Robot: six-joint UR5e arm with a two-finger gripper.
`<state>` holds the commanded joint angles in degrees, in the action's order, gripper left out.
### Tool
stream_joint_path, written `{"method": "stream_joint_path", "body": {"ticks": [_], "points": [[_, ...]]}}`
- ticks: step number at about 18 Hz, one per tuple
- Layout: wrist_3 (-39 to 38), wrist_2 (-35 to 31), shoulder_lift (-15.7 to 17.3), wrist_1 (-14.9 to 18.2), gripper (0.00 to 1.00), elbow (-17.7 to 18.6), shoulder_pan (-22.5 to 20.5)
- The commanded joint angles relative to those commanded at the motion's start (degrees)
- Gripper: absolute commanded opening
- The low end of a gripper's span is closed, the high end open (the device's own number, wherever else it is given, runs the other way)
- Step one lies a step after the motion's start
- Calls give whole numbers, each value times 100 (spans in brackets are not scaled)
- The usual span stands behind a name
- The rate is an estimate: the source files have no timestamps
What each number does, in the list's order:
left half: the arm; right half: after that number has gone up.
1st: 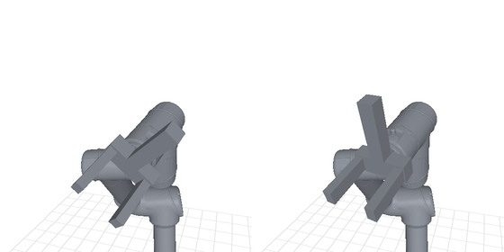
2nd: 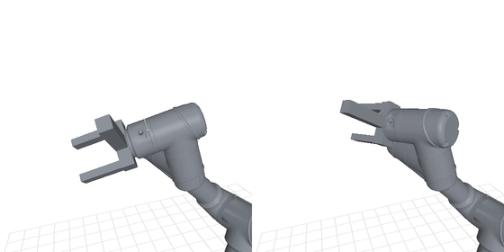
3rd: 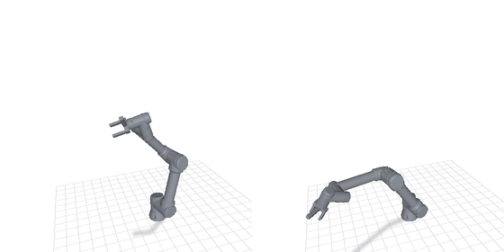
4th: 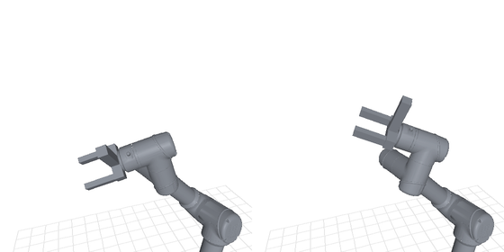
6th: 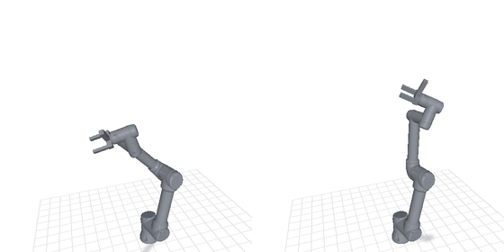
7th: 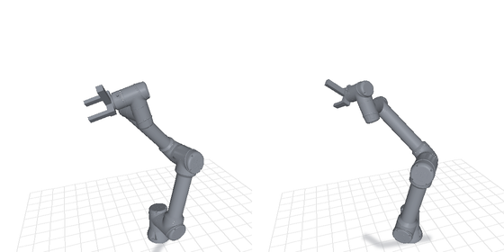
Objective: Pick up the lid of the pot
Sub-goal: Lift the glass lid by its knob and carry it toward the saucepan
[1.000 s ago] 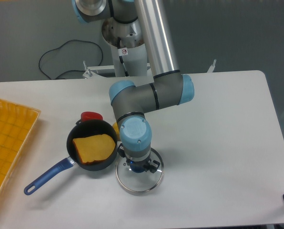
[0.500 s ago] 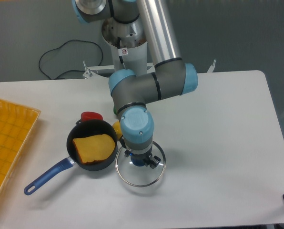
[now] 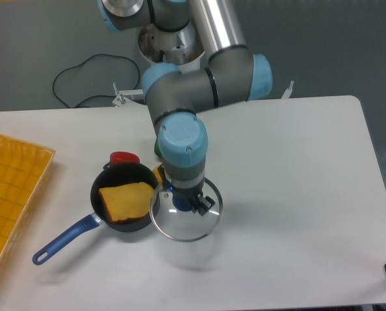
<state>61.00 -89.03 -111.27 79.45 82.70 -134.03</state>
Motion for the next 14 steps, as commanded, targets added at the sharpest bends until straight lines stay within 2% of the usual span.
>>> {"method": "stream_joint_path", "body": {"ticks": [14], "points": [[-35,88,185,-35,36,194,70]]}}
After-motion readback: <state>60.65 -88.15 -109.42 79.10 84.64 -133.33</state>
